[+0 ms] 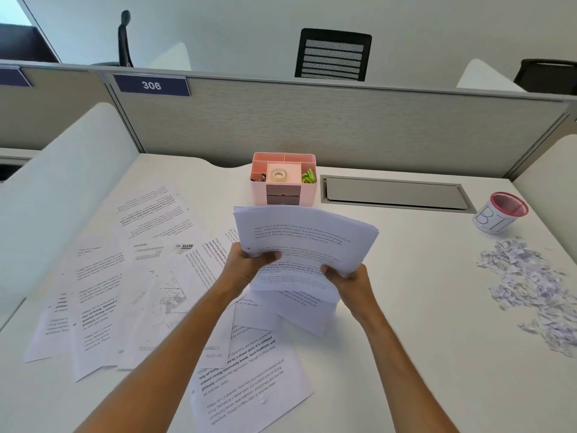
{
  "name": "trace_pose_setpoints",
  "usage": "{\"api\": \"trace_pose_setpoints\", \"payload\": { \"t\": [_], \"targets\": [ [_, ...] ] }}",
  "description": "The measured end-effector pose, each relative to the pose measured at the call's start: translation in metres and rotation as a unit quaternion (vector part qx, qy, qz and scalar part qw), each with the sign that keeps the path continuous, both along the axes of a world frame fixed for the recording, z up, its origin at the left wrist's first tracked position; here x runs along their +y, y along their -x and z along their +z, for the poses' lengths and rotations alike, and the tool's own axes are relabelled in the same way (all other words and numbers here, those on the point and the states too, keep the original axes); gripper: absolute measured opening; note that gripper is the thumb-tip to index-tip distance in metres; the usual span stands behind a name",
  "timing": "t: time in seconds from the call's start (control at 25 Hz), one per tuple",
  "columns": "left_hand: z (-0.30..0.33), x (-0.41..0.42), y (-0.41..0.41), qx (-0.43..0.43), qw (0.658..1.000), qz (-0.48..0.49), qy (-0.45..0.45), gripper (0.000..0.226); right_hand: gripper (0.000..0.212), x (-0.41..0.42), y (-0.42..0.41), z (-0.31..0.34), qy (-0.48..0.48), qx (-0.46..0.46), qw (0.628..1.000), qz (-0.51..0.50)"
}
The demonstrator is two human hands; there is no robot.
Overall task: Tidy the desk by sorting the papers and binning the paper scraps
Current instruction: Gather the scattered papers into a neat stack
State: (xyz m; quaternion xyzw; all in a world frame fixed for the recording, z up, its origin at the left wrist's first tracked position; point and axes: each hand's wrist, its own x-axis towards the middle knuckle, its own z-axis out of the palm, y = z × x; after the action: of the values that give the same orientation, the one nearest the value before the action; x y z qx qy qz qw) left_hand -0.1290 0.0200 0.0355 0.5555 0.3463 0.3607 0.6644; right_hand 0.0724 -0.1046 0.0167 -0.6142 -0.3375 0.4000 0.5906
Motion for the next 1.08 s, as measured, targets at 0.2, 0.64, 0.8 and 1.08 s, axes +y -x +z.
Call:
{"api": "trace_pose_setpoints", "payload": {
  "t": [0.2, 0.64, 0.8, 1.08],
  "targets": [
    [-0.003, 0.008, -0.008, 0.078, 0.997, -0.001, 0.023, 0.024, 0.020, 0.003, -0.005, -0.005, 0.055, -0.103, 0.990, -0.081],
    [-0.078, 0.067, 0.056, 0.500, 0.857, 0.035, -0.123, 0.057, 0.013, -0.026, -0.039, -0.053, 0.212, 0.027, 0.961, -0.176],
    [-0.094, 0.078, 0.079, 0.620, 0.778, 0.021, -0.097, 0.094, 0.011, -0.025, -0.033, -0.060, 0.233, 0.041, 0.950, -0.203],
    [-0.102, 0.065, 0.079, 0.665, 0.739, 0.002, -0.109, 0.108, 0.013, -0.001, -0.012, -0.056, 0.215, 0.032, 0.962, -0.163]
  ]
}}
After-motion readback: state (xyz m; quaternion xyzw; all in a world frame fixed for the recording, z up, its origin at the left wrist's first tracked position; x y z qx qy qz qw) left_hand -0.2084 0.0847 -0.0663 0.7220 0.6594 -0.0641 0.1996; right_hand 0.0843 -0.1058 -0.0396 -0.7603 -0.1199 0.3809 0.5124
